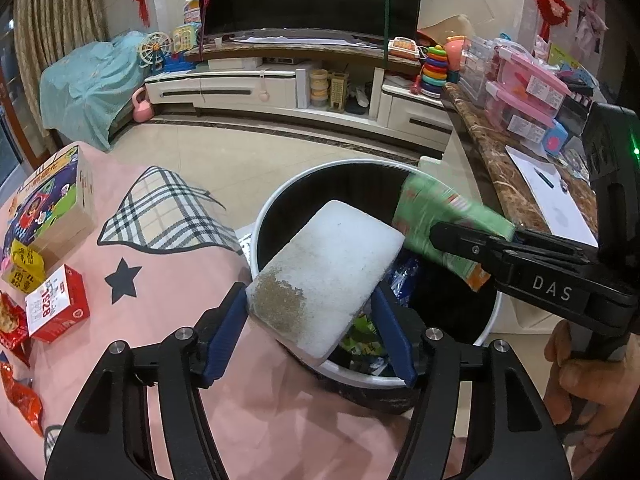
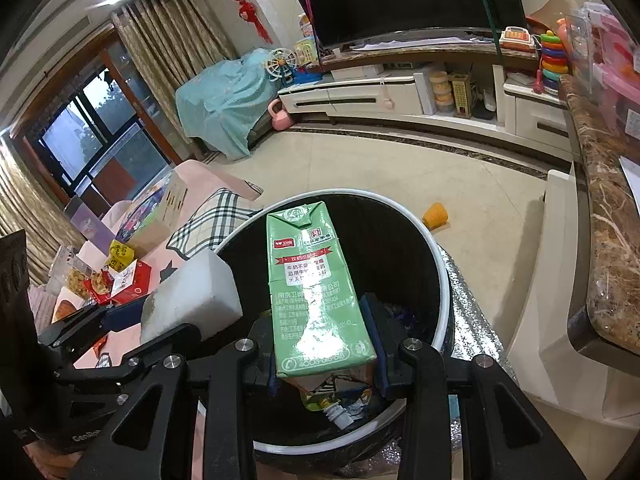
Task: Collect trash
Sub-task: 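Open both tools to drop foam block and carton into the bin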
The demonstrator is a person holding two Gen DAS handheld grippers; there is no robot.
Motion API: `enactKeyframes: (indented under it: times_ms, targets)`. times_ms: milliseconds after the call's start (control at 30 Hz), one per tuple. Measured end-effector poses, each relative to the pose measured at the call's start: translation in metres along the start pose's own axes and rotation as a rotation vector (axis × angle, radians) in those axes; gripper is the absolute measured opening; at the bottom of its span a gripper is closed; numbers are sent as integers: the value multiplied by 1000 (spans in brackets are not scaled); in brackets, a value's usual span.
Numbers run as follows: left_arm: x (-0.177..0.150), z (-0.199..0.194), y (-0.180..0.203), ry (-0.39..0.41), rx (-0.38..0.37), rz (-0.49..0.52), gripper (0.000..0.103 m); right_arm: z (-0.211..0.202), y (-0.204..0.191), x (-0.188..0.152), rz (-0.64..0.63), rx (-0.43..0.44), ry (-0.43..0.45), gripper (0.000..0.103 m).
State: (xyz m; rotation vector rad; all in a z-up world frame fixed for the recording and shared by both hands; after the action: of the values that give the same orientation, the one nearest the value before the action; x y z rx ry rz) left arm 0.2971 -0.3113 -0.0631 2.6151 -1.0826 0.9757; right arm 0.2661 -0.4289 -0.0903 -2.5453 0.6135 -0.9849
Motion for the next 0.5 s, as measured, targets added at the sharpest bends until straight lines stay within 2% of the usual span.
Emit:
enactKeyframes:
  times_ms: [233,333,500]
  targets:
    - [-1,-5,4,14,1,14,74,-8,4,4,22,3,27,44]
    - [-6,-10,0,22,3,-4,75,-14,2,3,30,16,42,49]
    - [-20,-23,-10,45,14,-44,75,-21,-5,-3,31,37,53,51]
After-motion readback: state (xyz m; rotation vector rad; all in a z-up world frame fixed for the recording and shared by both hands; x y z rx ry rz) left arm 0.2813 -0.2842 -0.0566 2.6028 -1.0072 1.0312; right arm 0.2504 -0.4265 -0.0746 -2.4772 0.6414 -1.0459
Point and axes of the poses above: each gripper's, at about its wrist camera, not at the fingertips, and z roughly the way its jaws point, y to its right, x to its top, the point moved 6 cm from there along z, roughly the way its jaws point, and after that the axes turned 10 degrees about z, right-handed, at the moved point
